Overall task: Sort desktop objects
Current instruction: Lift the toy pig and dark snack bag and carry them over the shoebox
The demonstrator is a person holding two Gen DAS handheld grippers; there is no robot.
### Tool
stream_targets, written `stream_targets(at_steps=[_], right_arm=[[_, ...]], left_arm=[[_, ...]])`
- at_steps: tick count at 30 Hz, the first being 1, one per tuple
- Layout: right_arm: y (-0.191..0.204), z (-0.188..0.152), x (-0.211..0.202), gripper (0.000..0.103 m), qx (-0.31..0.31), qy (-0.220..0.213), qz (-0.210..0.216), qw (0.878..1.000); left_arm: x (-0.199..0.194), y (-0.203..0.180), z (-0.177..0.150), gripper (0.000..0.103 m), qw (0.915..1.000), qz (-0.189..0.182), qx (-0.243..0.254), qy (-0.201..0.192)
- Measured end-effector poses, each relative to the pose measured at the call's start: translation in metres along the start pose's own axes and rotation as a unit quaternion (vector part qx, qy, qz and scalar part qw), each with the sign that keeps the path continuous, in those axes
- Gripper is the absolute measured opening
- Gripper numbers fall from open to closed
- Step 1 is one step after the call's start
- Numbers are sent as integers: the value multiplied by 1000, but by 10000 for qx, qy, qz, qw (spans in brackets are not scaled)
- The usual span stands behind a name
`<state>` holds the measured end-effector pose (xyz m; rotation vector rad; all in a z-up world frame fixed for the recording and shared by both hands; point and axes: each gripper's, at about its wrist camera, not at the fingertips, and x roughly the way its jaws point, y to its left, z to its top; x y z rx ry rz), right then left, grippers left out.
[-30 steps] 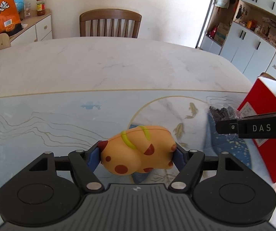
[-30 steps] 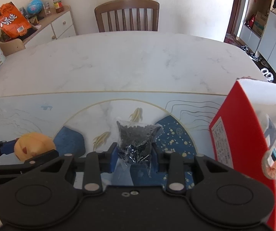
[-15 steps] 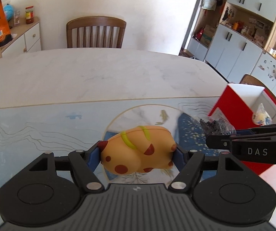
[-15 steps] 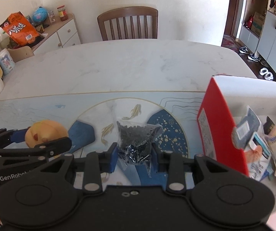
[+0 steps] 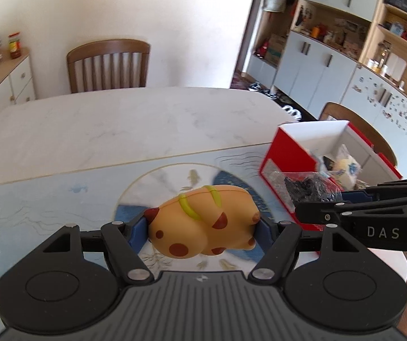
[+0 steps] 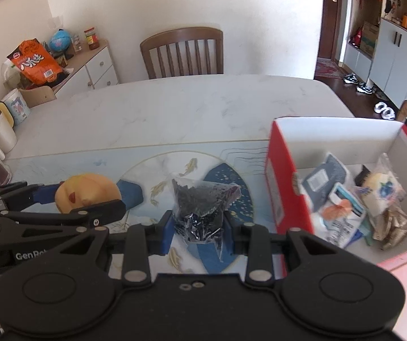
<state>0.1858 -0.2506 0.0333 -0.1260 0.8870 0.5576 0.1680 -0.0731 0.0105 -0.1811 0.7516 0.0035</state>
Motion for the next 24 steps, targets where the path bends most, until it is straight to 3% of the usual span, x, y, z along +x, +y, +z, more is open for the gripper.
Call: stream_targets(at_steps=[13, 24], right_arm=[[-34, -10, -39, 34, 191, -251, -201, 9993], [-87, -18, -52, 34, 339, -309, -470, 9978]], left_arm=[[1, -55, 18, 73, 9978, -461, 469, -61], [16, -106, 33, 73, 9942, -719, 788, -119]])
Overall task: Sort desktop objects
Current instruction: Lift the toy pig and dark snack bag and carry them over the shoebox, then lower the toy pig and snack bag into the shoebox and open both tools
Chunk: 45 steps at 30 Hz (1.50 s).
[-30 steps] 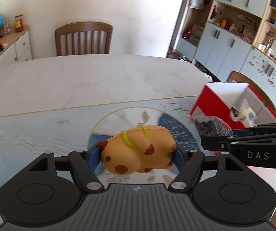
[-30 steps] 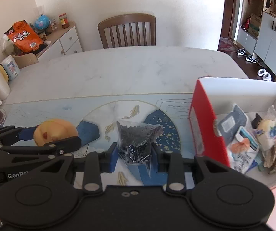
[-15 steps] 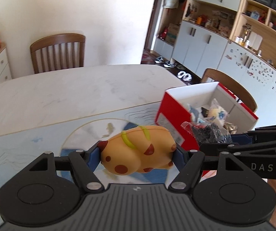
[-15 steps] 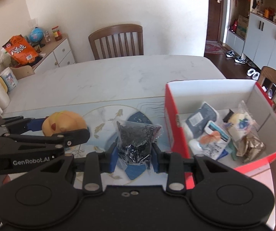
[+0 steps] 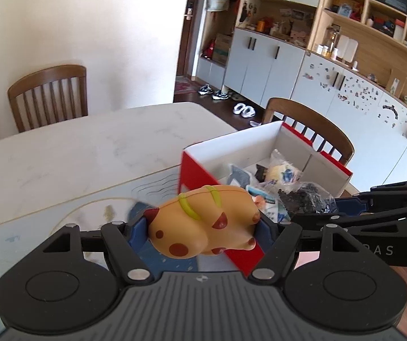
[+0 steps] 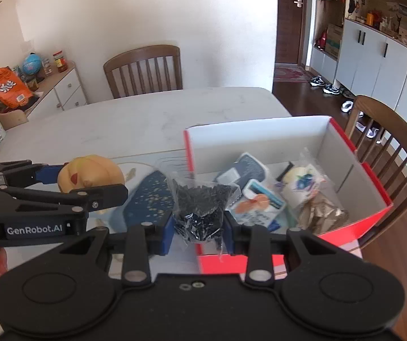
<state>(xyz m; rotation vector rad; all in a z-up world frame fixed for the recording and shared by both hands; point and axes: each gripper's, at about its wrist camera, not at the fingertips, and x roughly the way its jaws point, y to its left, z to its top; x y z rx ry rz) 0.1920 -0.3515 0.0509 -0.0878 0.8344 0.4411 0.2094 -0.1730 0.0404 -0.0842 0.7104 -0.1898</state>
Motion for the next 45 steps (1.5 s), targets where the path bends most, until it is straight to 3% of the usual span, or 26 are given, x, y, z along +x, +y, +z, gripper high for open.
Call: stream_targets(at_steps=[15, 24, 34, 45], right_arm=[[-63, 6, 9, 34, 15, 13, -106, 9999], [-90, 12, 29, 34, -87, 152, -145, 9997], [-109, 15, 62, 34, -399, 462, -241, 9978], [-116, 15, 89, 34, -1010, 993, 62, 9899]], left_arm=[[58, -54, 29, 73, 9993, -161, 304, 152], [98, -67, 51, 73, 9978, -297, 435, 403], [146, -77, 63, 73, 9921, -410, 783, 895], [190, -84, 69, 73, 9814, -278, 1215, 1463]])
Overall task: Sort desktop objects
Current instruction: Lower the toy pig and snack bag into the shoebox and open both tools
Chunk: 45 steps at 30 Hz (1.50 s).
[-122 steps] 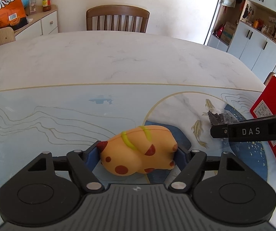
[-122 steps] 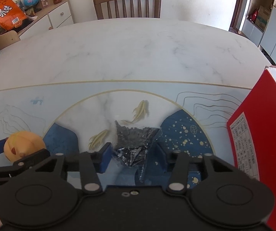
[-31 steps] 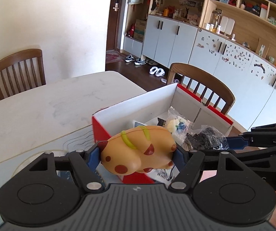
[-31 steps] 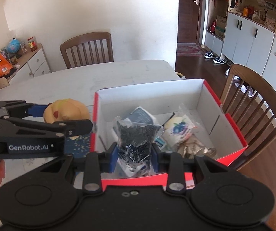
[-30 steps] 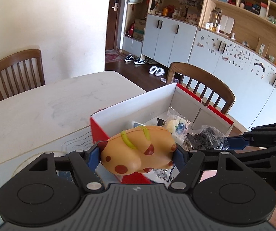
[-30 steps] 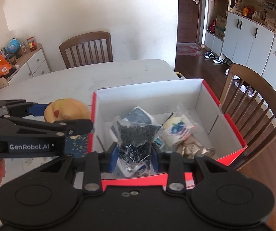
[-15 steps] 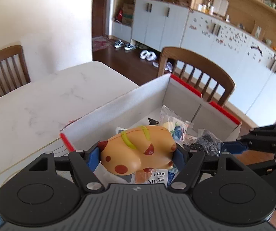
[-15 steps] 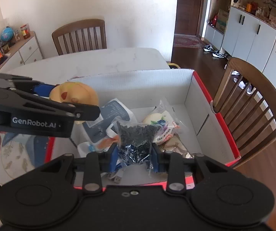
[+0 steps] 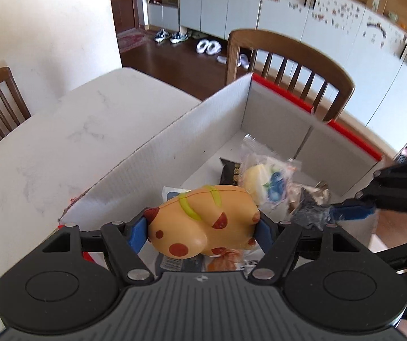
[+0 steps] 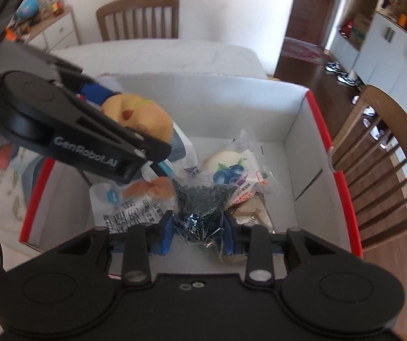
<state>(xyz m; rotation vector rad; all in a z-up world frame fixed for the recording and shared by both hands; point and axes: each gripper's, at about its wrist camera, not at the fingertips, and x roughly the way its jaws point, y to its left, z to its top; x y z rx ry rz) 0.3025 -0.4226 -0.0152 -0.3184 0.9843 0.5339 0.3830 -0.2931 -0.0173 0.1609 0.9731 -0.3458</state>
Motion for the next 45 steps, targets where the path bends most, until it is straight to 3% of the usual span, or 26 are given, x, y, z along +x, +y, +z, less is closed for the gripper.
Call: stream_targets(at_steps=[8, 22, 27, 31, 45], right_arm=[[-6, 5, 15, 34, -142, 279, 346, 9989], [-7, 3, 40, 35, -164, 700, 596, 9956], [-8, 4, 39, 42, -166, 671, 578, 9959], [-7, 4, 32, 65, -229, 605, 581, 9962], [-9, 2, 11, 69, -339, 346, 519, 9975]], left_arm=[[19, 2, -1, 73, 9995, 57, 144, 262], [40, 4, 1, 73, 9981, 222, 259, 523], [46, 5, 0, 74, 9975, 207, 282, 622], [49, 3, -1, 75, 9967, 232, 367, 688], [41, -1, -6, 80, 9971, 165, 354, 647]])
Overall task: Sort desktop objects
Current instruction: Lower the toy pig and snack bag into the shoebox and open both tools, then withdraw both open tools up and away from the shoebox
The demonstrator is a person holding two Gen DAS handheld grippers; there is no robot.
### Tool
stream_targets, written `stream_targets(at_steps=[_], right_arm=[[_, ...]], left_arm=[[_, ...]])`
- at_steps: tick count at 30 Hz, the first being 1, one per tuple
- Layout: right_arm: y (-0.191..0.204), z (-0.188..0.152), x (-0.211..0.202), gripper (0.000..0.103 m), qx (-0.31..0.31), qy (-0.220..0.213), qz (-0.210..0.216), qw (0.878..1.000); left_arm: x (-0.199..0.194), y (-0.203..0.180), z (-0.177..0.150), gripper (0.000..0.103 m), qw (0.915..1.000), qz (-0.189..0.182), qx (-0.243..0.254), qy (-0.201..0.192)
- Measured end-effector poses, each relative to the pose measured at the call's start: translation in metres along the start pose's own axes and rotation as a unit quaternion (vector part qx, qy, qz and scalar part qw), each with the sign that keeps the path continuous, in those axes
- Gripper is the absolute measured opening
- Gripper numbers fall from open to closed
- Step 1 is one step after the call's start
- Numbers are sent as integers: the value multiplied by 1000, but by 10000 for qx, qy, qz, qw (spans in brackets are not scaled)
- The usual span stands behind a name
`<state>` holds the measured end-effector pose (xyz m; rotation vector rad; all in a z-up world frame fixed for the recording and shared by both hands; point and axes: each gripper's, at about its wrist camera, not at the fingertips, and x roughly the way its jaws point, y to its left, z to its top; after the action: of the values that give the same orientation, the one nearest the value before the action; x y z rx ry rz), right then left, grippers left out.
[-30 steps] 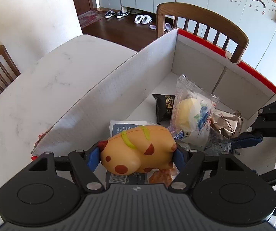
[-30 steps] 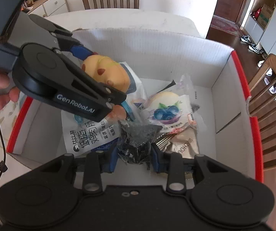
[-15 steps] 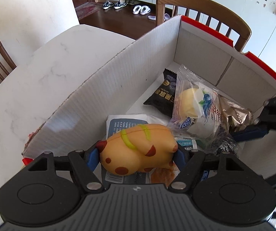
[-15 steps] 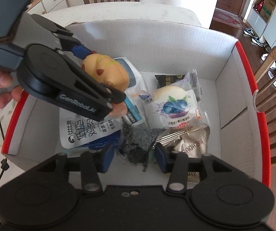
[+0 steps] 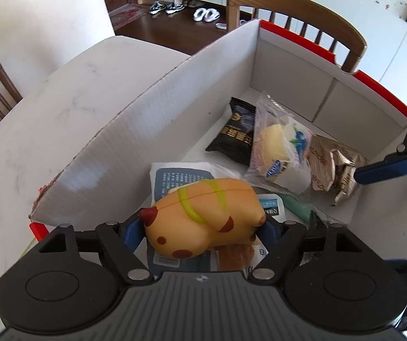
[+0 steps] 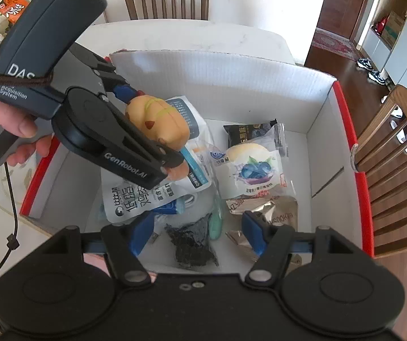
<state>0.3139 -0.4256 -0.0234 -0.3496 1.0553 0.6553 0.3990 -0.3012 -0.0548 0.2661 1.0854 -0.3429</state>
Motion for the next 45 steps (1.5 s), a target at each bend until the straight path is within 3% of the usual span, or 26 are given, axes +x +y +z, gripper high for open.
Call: stream_targets(at_steps=[7, 10, 25, 31, 35, 45], right_arm=[[-3, -6, -11, 70, -13, -113, -22, 9999], [-5, -7, -15, 70, 60, -156, -36, 9999], [-1, -14, -44, 72, 260, -518, -163, 9982], [2, -18, -59, 74, 362, -638, -242, 9970], [6, -21, -68, 83, 350, -883, -210, 9953], [20, -25, -87, 84, 570, -1282, -283, 9897]], left_arm=[[-13, -3, -7, 91, 9998, -142, 2, -161], [-18, -4, -8, 100, 9994, -260, -65, -219], [-56, -4, -24, 103, 9956, -540, -308, -706], [-78, -6, -33, 103, 9939, -469, -278, -959], [-91, -5, -39, 103, 9923, -468, -327, -1103], [-123, 2, -57, 103, 9876, -355, -421, -1470]])
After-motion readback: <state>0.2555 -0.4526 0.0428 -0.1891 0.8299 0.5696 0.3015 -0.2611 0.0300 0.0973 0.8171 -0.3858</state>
